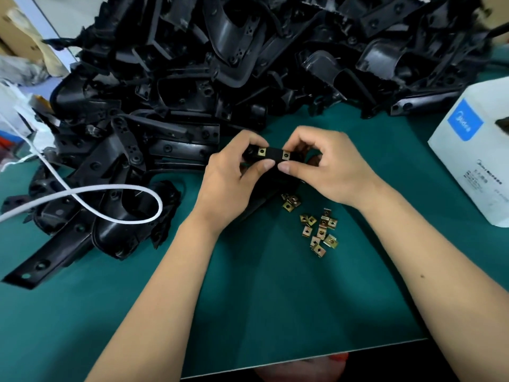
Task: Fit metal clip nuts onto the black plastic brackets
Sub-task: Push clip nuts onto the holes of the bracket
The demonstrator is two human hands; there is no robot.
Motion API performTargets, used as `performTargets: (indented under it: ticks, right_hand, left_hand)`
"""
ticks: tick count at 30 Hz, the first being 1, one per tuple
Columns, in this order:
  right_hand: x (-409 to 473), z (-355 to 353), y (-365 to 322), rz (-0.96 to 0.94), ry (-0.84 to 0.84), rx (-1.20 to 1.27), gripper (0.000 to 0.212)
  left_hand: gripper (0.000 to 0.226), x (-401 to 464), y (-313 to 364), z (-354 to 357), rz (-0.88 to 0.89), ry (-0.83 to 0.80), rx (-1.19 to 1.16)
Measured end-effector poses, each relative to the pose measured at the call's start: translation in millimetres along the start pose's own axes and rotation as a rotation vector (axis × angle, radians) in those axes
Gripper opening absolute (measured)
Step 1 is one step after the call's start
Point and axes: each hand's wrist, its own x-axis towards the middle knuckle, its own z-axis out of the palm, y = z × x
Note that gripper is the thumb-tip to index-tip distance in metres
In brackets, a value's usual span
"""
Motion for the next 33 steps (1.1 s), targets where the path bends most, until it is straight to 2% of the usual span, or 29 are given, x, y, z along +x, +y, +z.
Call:
performTargets:
  ticks: [6,14,20,22,23,25,27,28,30,31,33]
  right_hand:
    - [-12,-19,-14,-0.054,-0.015,0.015,0.011]
    - [-79,-113,-32,-0.132,0.411,0.037,0.016]
    - [-197,-209,-12,-0.013,0.682,-0.050,0.004]
    - [-240,-222,6,0.053,0.851,0.115,0.008]
    - [-260,-223,16,0.083,0.941,0.280,0.009]
    - [-300,-219,40,0.181,1.126,0.600,0.007]
    - [-340,-210,72,0.297,1.284,0.803,0.006]
    - [-359,-204,89,0.355,1.344,0.886,0.007]
    - [-395,-187,120,0.500,1.446,1.007,0.016]
    - [-410,-177,133,0.585,1.486,1.055,0.018]
    - [-437,-159,155,0.765,1.583,1.187,0.020]
  left_hand:
    - [0.012,7,26,2,0.013,-0.043,-0.089]
    - [0.013,26,147,62,0.258,-0.115,-0.232]
    - [0.011,-1,252,173,0.237,-0.423,-0.529]
    - [0.017,-18,278,216,0.232,-0.537,-0.555]
    - [0.025,-26,288,236,0.224,-0.598,-0.521]
    - [0.054,-45,303,275,0.194,-0.754,-0.396]
    - [0.076,-67,307,313,0.138,-0.910,-0.267]
    - [0.077,-78,303,331,0.079,-0.995,-0.234]
    - [0.064,-102,291,362,-0.148,-1.163,-0.284]
    - [0.057,-112,281,376,-0.263,-1.197,-0.303]
    - [0.049,-131,257,402,-0.388,-1.146,-0.261]
